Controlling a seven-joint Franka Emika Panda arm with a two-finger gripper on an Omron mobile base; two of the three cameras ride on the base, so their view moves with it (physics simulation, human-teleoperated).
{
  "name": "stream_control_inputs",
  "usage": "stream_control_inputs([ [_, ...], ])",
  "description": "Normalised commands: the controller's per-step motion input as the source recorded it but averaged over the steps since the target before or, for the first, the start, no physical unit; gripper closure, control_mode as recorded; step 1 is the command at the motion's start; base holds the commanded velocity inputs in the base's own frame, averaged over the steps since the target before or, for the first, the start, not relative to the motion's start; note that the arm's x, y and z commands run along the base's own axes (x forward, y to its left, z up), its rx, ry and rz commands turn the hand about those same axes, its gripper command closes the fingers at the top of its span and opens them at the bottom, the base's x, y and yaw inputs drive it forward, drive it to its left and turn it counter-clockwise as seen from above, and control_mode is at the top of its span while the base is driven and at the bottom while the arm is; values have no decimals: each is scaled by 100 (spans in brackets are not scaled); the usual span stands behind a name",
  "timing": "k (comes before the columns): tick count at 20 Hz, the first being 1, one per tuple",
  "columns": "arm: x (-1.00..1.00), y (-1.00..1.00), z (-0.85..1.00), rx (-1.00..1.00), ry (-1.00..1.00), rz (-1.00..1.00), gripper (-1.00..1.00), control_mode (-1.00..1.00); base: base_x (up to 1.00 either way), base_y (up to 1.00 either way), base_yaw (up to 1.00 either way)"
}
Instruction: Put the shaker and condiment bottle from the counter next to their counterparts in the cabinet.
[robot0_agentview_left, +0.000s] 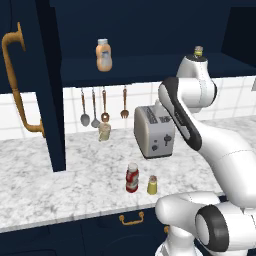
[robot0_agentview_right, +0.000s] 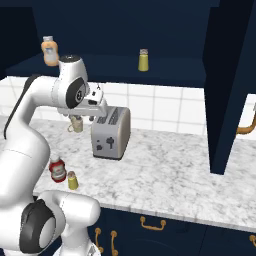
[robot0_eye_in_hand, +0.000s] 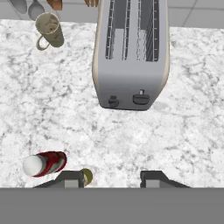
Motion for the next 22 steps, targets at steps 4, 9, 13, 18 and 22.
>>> stream_control_inputs([
  [4, -9, 0, 0, 0, -1, 0, -100, -100, 0, 0, 0],
  [9, -31, 0, -5, 0, -5, 2, -100, -100, 0, 0, 0],
  [13, -41, 0, -15, 0, -6, 6, -100, -100, 0, 0, 0],
  [18, -43, 0, -20, 0, -12, 11, -100, -100, 0, 0, 0],
  [22, -63, 0, -19, 3, -24, 22, -100, -100, 0, 0, 0],
])
